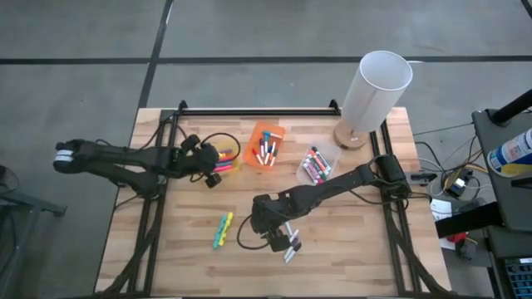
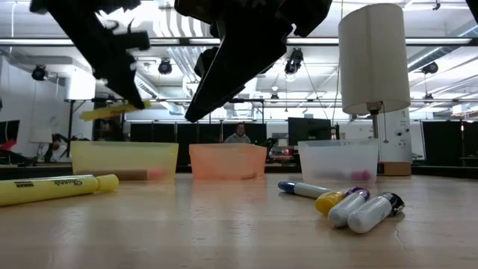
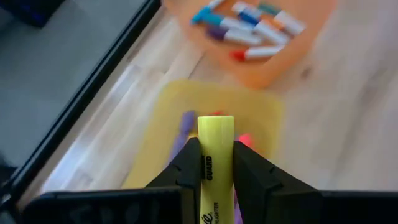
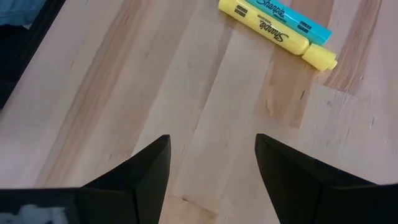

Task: Pick & Place Markers
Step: Put the left light yellow highlighter pen into the yellow bin, then put the light blue highlighter pen into the yellow bin

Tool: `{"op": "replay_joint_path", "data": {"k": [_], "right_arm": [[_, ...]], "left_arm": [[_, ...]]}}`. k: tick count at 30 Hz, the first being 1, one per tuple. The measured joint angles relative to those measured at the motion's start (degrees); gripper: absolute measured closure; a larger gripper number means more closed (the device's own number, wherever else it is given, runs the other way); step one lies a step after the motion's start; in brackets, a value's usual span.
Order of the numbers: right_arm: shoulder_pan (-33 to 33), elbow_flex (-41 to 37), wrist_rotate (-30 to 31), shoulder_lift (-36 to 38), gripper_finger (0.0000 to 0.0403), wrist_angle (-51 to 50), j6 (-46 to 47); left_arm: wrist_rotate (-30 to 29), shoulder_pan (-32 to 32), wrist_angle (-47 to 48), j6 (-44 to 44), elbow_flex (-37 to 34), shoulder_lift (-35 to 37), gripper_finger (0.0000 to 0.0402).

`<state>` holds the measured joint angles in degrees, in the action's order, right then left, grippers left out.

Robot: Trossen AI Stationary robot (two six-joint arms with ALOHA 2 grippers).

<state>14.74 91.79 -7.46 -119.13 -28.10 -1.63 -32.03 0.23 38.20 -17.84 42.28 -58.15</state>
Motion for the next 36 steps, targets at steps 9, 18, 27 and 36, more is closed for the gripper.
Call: {"op": "replay_joint_path", "data": {"k": [9,18,27,36], "right_arm": [[0.0,0.02,0.0,0.0,0.0177,0.24,-0.17],[0.0,0.02,0.0,0.0,0.0177,0.55,0.01],[0.0,0.02,-0.02,0.0,0.0177,0.48,-0.1],[0.02,0.07,-0.04,0.0,0.0177,-0.72,0.39]], "left_arm": [[6.1,10.65,-1.12,5.75,-1.77,-5.39,0.0342],[10.52,14.18,-9.06,12.31,-1.81,-13.2,0.0341],[10.09,15.06,-9.75,8.69,-1.71,-20.23,0.0327],[10.29,15.04,-6.86,6.86,1.13,-20.02,0.0225]]}}
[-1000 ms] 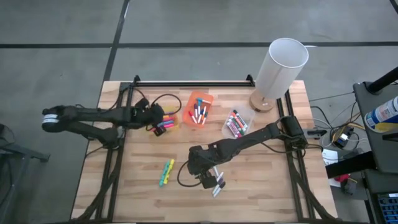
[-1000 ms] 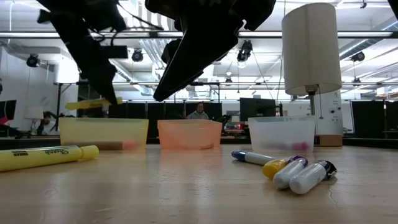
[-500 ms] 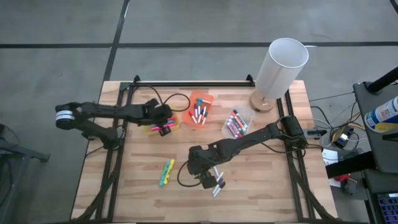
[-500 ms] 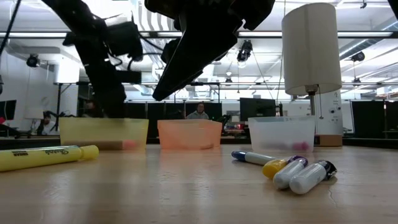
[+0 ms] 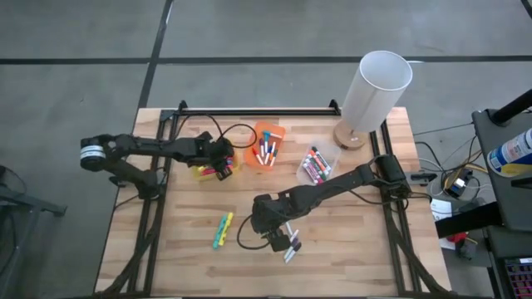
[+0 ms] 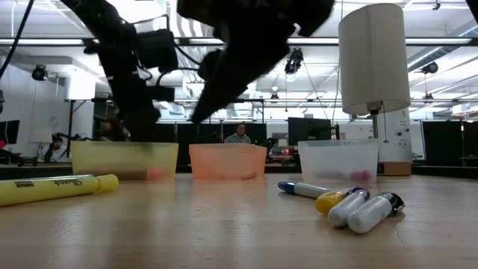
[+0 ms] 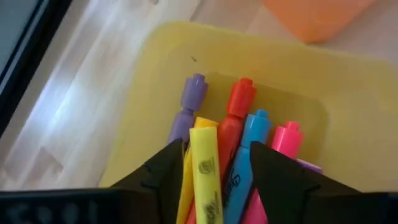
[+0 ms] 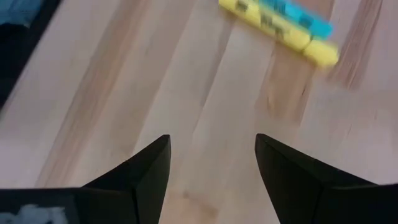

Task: Pick & Place Markers
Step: Put the light blue highlighter pen into the yellow bin

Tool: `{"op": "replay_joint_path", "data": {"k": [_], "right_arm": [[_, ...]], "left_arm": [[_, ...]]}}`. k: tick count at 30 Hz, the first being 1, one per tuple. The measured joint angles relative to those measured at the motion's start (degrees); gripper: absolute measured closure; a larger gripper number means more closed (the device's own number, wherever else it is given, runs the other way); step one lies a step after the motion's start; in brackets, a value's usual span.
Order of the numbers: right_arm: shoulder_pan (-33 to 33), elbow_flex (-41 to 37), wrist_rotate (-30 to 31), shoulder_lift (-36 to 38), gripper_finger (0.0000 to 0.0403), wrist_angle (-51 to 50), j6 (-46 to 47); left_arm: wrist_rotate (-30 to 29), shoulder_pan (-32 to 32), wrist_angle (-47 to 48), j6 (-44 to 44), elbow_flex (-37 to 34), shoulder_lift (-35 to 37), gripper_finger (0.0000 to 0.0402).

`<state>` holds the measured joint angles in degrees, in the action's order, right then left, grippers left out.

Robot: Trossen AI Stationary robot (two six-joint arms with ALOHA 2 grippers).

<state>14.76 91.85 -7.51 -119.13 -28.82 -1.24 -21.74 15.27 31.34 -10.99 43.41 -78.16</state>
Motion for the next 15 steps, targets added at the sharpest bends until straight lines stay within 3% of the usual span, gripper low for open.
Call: {"op": "replay_joint_path", "data": {"k": [4,8,15], "right_arm": [[0.0,0.0,-0.01,-0.02,0.0177,-5.6,2.11],[0.08,0.0,-0.02,-0.02,0.0177,-7.71,3.71],[0.11,0.0,-0.01,-0.02,0.0177,-7.74,2.9]], "left_arm": [[4.68,-0.62,7.56,-10.02,2.71,2.93,0.0215],[12.04,-3.17,9.21,-21.61,2.14,7.47,0.0214],[16.86,-15.9,8.72,-35.16,0.8,11.1,0.0214]]}}
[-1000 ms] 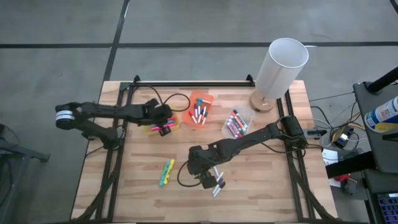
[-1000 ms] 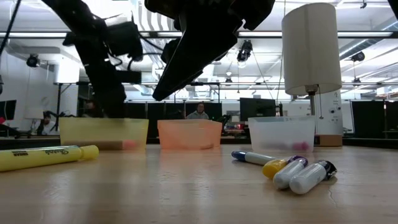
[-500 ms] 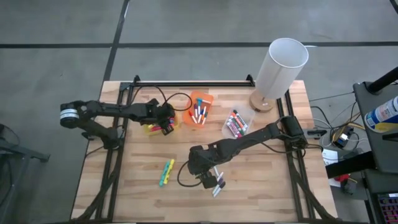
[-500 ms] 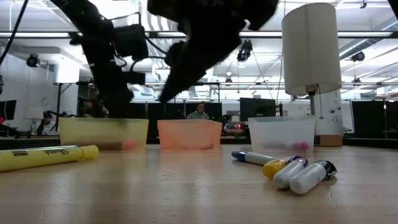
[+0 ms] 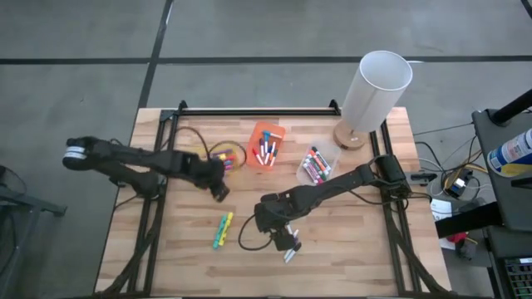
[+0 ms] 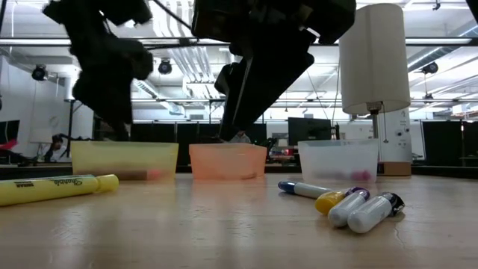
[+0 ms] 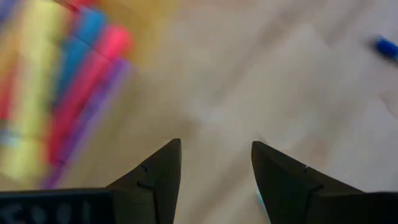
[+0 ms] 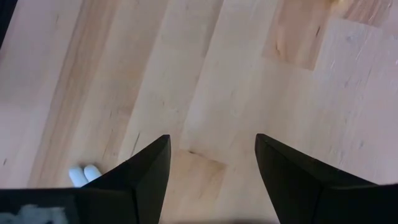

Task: Pick & Place Markers
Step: Put the light blue highlighter pen into the yellow bin

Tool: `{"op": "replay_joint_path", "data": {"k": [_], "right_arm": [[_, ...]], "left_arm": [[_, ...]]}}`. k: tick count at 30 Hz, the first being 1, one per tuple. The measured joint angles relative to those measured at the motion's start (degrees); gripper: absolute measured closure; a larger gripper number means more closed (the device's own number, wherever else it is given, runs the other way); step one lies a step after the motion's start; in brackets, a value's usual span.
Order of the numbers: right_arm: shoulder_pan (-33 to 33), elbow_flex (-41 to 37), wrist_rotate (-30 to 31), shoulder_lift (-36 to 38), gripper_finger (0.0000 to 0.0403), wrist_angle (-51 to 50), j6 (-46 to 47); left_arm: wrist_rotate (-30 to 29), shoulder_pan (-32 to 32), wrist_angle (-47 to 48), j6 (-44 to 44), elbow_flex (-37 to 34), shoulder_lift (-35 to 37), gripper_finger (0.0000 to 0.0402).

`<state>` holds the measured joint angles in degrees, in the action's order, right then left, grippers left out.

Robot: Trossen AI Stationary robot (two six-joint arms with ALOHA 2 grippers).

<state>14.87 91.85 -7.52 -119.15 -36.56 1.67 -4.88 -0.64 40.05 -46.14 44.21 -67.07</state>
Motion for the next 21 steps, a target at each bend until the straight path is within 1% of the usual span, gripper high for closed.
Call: {"op": "replay_joint_path", "data": {"k": [4,7,10,13,18,21], "right_arm": [[0.13,0.0,0.01,0.01,0.0177,-0.07,-0.17],[0.15,0.0,-0.01,0.0,0.0177,-0.13,-0.15],[0.13,0.0,0.01,0.0,0.0177,-0.15,-0.15],[0.13,0.0,0.01,0.0,0.0177,-0.13,-0.13],[0.15,0.0,0.01,0.0,0.0177,-0.15,0.86],[0.29,-0.02,0.01,0.0,0.0177,-0.2,0.94]], "left_arm": [[0.03,-8.99,-0.45,-8.65,-0.04,-0.19,0.0213],[-2.49,-15.04,-2.16,-14.91,-0.34,-1.65,0.0213],[-4.46,-19.68,-5.77,-19.53,-0.44,-3.98,0.0213],[-4.62,-22.92,-9.12,-21.84,-0.44,-7.15,0.0213],[-4.47,-25.73,-9.46,-26.83,-0.44,-12.7,0.0213],[-4.43,-26.68,-9.65,-27.68,-0.38,-15.24,0.0213]]}}
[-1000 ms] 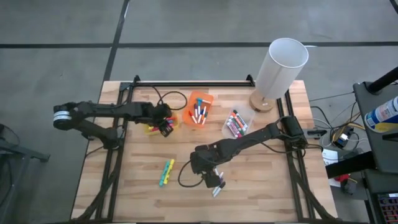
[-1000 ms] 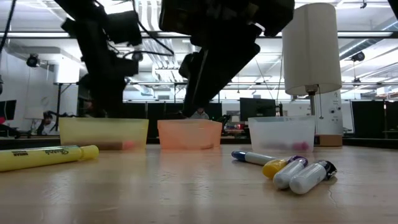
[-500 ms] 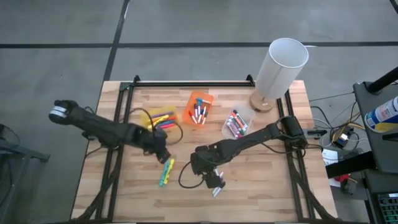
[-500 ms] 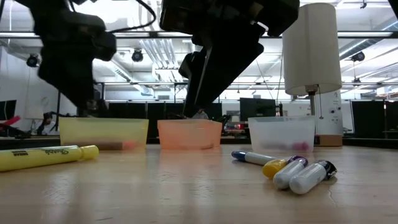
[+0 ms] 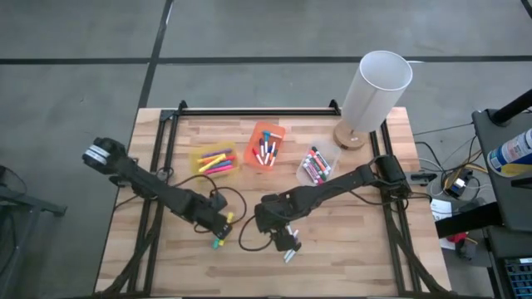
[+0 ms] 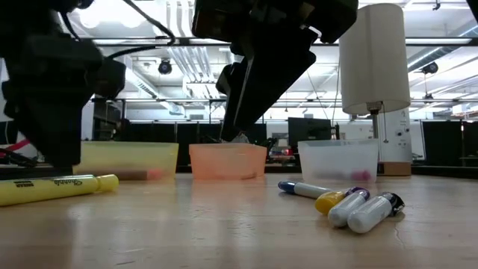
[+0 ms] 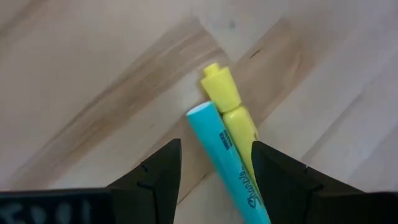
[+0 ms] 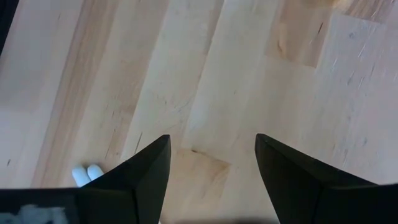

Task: Pick & Place Markers
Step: Put the light blue highlighter pen into the yellow bin

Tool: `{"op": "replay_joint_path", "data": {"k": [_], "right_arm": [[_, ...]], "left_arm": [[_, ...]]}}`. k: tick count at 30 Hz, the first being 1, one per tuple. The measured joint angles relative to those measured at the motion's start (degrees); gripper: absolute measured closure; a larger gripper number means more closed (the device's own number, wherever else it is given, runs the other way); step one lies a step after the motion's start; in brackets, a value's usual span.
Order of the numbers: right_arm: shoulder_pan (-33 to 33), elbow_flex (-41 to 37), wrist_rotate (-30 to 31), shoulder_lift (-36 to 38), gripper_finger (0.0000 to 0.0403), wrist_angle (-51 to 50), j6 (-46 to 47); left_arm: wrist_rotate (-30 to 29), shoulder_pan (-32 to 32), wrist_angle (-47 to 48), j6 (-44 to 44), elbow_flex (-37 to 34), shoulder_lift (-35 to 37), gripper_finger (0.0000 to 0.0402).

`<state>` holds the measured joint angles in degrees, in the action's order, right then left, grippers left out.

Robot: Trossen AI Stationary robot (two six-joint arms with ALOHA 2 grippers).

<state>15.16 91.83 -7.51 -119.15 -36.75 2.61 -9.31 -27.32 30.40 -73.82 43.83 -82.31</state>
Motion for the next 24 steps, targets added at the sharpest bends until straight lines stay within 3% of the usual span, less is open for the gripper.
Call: {"op": "replay_joint_path", "data": {"k": [14,18,24], "right_arm": [[0.11,-0.02,0.0,0.0,0.0177,0.04,-0.17],[0.09,-0.02,0.02,0.0,0.0177,0.14,-0.19],[0.09,-0.02,0.0,0.0,0.0177,0.24,-0.15]], "left_arm": [[0.3,-0.61,-0.62,-0.91,0.14,-5.92,0.0225],[0.22,-0.6,0.03,0.26,0.14,-6.26,0.0261],[-0.79,-0.56,0.4,1.79,0.0,-5.19,0.0353]]}}
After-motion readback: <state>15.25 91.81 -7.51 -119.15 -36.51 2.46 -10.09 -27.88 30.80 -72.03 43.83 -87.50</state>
